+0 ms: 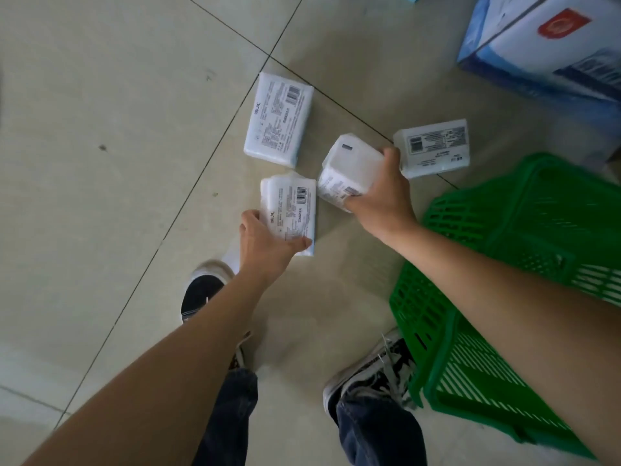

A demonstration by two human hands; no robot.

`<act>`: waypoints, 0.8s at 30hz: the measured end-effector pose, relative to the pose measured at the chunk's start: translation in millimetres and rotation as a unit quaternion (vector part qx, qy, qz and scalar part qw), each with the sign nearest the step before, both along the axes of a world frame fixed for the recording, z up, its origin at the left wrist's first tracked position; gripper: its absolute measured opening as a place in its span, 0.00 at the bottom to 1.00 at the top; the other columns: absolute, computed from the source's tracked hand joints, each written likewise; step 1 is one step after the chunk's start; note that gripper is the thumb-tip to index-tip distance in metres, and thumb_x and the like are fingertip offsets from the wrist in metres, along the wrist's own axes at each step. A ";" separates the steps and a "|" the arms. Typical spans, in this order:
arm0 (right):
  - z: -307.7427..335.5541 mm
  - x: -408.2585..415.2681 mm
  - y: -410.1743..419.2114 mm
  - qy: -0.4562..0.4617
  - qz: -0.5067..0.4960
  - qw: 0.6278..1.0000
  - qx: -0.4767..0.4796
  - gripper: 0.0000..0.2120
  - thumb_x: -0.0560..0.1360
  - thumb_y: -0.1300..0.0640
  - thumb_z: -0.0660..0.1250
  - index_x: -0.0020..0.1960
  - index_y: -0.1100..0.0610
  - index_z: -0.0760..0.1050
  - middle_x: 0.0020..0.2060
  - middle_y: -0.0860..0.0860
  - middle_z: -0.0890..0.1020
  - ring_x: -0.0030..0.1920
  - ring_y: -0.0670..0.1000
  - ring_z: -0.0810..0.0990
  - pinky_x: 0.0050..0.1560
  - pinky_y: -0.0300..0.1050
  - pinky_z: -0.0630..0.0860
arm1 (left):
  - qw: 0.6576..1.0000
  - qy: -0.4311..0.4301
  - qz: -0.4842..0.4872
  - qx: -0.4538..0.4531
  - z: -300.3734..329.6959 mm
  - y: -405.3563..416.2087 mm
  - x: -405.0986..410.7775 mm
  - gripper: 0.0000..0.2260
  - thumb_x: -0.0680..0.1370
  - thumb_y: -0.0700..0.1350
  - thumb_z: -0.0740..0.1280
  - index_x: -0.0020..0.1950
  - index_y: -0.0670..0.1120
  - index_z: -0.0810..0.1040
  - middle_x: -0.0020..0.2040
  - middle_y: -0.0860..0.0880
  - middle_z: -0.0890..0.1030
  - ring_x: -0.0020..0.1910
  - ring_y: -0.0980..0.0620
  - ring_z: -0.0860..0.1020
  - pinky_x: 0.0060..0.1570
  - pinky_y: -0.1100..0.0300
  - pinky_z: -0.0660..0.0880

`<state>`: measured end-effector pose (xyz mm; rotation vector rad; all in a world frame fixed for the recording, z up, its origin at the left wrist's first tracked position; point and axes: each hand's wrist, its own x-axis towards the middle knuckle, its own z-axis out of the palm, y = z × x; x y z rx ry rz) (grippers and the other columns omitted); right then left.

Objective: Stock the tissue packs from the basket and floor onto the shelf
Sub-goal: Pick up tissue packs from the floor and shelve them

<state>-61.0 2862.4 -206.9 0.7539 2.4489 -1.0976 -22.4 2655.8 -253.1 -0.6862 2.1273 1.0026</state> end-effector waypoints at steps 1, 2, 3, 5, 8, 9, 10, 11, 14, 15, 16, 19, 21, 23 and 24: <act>4.3 1.7 0.4 -0.001 0.000 1.000 -0.005 0.37 0.67 0.62 0.81 0.68 0.56 0.64 0.58 0.51 0.75 0.58 0.55 0.78 0.50 0.48 0.81 | 1.000 -0.003 0.005 0.006 4.0 -4.0 1.9 0.41 0.61 0.54 0.86 0.63 0.49 0.64 0.60 0.47 0.75 0.57 0.47 0.78 0.49 0.54 0.78; 9.5 3.9 0.6 0.000 -0.004 1.000 -0.013 0.37 0.66 0.60 0.83 0.66 0.54 0.64 0.57 0.50 0.76 0.57 0.53 0.79 0.48 0.46 0.82 | 1.000 -0.008 0.012 0.013 9.7 -8.0 3.5 0.40 0.61 0.54 0.86 0.62 0.51 0.63 0.60 0.47 0.76 0.57 0.47 0.79 0.49 0.54 0.80; 15.1 6.2 0.8 0.001 -0.014 1.000 -0.025 0.37 0.65 0.58 0.84 0.65 0.53 0.66 0.56 0.49 0.78 0.55 0.51 0.80 0.47 0.44 0.83 | 1.000 -0.011 0.017 0.018 17.1 -11.7 4.9 0.40 0.61 0.55 0.85 0.62 0.52 0.63 0.61 0.48 0.77 0.57 0.47 0.80 0.50 0.53 0.81; 27.8 12.3 0.7 -0.003 -0.046 0.997 -0.066 0.33 0.64 0.57 0.84 0.62 0.52 0.71 0.55 0.47 0.83 0.53 0.48 0.85 0.46 0.43 0.86 | 0.999 -0.014 0.025 0.030 34.6 -18.6 7.4 0.40 0.61 0.55 0.84 0.63 0.53 0.62 0.61 0.48 0.77 0.57 0.48 0.80 0.52 0.52 0.83; 50.5 19.5 1.1 -0.016 -0.086 0.987 -0.135 0.28 0.65 0.54 0.82 0.63 0.48 0.77 0.53 0.45 0.87 0.51 0.43 0.87 0.46 0.41 0.86 | 0.997 -0.008 0.041 0.058 65.6 -24.8 9.2 0.41 0.63 0.51 0.84 0.66 0.52 0.62 0.62 0.48 0.77 0.59 0.48 0.81 0.54 0.52 0.84; 60.2 21.0 1.2 -0.020 -0.090 0.984 -0.154 0.27 0.65 0.52 0.81 0.62 0.46 0.77 0.52 0.45 0.87 0.50 0.42 0.87 0.46 0.41 0.85 | 0.997 -0.004 0.046 0.064 76.8 -25.9 8.6 0.40 0.63 0.51 0.84 0.66 0.52 0.62 0.62 0.49 0.77 0.59 0.49 0.81 0.52 0.55 0.83; 70.0 22.6 1.1 -0.026 -0.092 0.980 -0.175 0.26 0.65 0.50 0.79 0.62 0.43 0.78 0.52 0.44 0.88 0.49 0.42 0.87 0.47 0.43 0.86 | 0.997 0.000 0.049 0.067 89.2 -26.4 7.1 0.40 0.64 0.51 0.84 0.66 0.53 0.63 0.61 0.50 0.77 0.58 0.51 0.81 0.48 0.59 0.83; 80.2 24.0 0.4 -0.031 -0.093 0.975 -0.198 0.25 0.65 0.49 0.77 0.61 0.41 0.78 0.51 0.45 0.88 0.49 0.43 0.88 0.47 0.45 0.87 | 0.996 0.002 0.054 0.070 102.0 -26.6 5.3 0.39 0.64 0.51 0.84 0.66 0.54 0.62 0.60 0.52 0.78 0.57 0.53 0.81 0.43 0.63 0.81; 109.4 27.6 -6.1 -0.037 -0.086 0.961 -0.261 0.20 0.69 0.53 0.74 0.59 0.39 0.77 0.50 0.45 0.88 0.49 0.47 0.89 0.44 0.49 0.88 | 0.992 0.003 0.078 0.103 140.0 -23.9 -2.2 0.38 0.66 0.49 0.84 0.66 0.54 0.63 0.57 0.56 0.79 0.53 0.57 0.82 0.36 0.70 0.80; 118.9 27.6 -8.7 -0.032 -0.090 0.956 -0.276 0.20 0.71 0.55 0.72 0.61 0.41 0.77 0.51 0.46 0.88 0.49 0.47 0.89 0.44 0.47 0.87 | 0.990 0.004 0.085 0.116 152.3 -22.3 -5.4 0.37 0.67 0.48 0.84 0.66 0.54 0.63 0.57 0.56 0.79 0.53 0.57 0.83 0.36 0.69 0.80; 128.0 27.2 -10.8 -0.024 -0.102 0.953 -0.286 0.20 0.73 0.57 0.71 0.62 0.42 0.77 0.51 0.46 0.88 0.50 0.48 0.89 0.43 0.46 0.87 | 0.988 0.003 0.091 0.128 163.6 -21.1 -8.0 0.37 0.67 0.48 0.84 0.67 0.53 0.64 0.57 0.56 0.80 0.53 0.57 0.83 0.38 0.67 0.81; 161.6 18.6 -14.2 0.006 -0.149 0.939 -0.309 0.19 0.74 0.55 0.71 0.65 0.49 0.78 0.53 0.49 0.89 0.53 0.50 0.89 0.46 0.45 0.86 | 0.982 0.010 0.102 0.161 201.5 -18.1 -18.4 0.39 0.66 0.50 0.84 0.68 0.51 0.65 0.58 0.54 0.81 0.54 0.56 0.83 0.46 0.63 0.81; 185.1 11.7 -14.8 0.020 -0.165 0.933 -0.319 0.22 0.72 0.52 0.76 0.65 0.50 0.78 0.54 0.50 0.89 0.54 0.51 0.89 0.46 0.44 0.86 | 0.980 0.024 0.096 0.174 226.7 -15.7 -26.1 0.41 0.63 0.54 0.83 0.69 0.51 0.65 0.59 0.55 0.81 0.54 0.57 0.84 0.46 0.62 0.82; 209.2 5.7 -14.3 0.028 -0.164 0.935 -0.312 0.26 0.68 0.50 0.81 0.64 0.50 0.78 0.53 0.48 0.89 0.52 0.49 0.90 0.45 0.42 0.86 | 0.978 0.039 0.090 0.185 251.2 -14.4 -33.2 0.42 0.62 0.54 0.82 0.69 0.50 0.65 0.60 0.54 0.81 0.54 0.56 0.85 0.45 0.62 0.83; 221.5 2.8 -13.7 0.029 -0.159 0.937 -0.309 0.28 0.66 0.50 0.83 0.63 0.50 0.78 0.52 0.47 0.90 0.52 0.48 0.90 0.45 0.42 0.86 | 0.977 0.045 0.085 0.188 264.0 -14.9 -36.5 0.41 0.63 0.54 0.82 0.69 0.50 0.64 0.60 0.54 0.81 0.54 0.57 0.85 0.45 0.63 0.83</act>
